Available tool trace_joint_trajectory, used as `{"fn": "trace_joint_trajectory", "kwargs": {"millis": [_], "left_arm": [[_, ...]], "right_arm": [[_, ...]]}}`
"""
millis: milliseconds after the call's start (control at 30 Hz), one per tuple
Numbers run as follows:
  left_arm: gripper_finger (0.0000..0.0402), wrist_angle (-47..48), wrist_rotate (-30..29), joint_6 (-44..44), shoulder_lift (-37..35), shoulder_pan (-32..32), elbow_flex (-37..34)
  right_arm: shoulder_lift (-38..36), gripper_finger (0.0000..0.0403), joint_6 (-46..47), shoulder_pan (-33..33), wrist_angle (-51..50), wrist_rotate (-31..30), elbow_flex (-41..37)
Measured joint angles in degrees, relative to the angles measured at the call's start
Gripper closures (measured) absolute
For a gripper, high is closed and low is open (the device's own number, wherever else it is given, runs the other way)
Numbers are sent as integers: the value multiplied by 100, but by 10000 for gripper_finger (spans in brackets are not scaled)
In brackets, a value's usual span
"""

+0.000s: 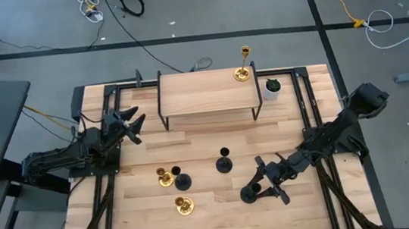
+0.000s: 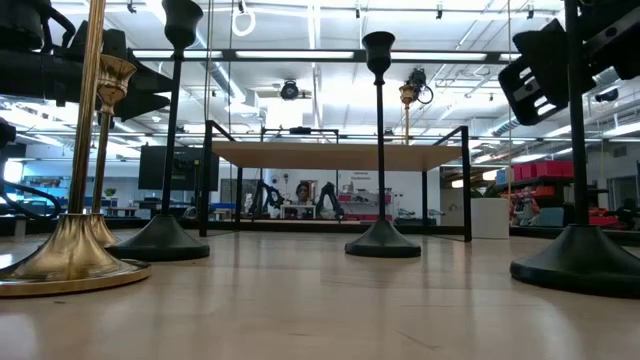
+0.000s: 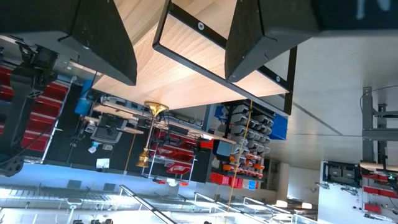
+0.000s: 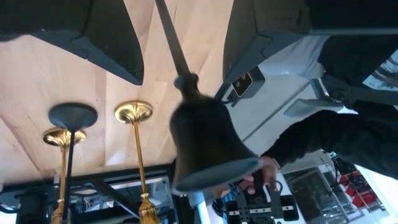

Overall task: Pick & Place candle stick holders
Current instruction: Put the bottom black candle holder on the shelf

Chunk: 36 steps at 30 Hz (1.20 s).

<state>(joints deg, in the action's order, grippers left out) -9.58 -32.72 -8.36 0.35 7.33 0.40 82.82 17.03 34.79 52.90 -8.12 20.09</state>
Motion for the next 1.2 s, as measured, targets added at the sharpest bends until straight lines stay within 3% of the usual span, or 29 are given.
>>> {"fn": "trace_joint_trajectory", "kwargs": {"millis": [233, 867, 1200], "left_arm": [[157, 2, 1, 0, 1, -2, 0], [157, 2, -2, 7, 1, -2, 0], [157, 2, -1, 4, -1, -2, 0]], "right_arm": [[380, 183, -123, 0, -20, 118, 278], [388, 186, -104, 0, -72, 114, 278], [386, 255, -104, 0, -74, 152, 278]]}}
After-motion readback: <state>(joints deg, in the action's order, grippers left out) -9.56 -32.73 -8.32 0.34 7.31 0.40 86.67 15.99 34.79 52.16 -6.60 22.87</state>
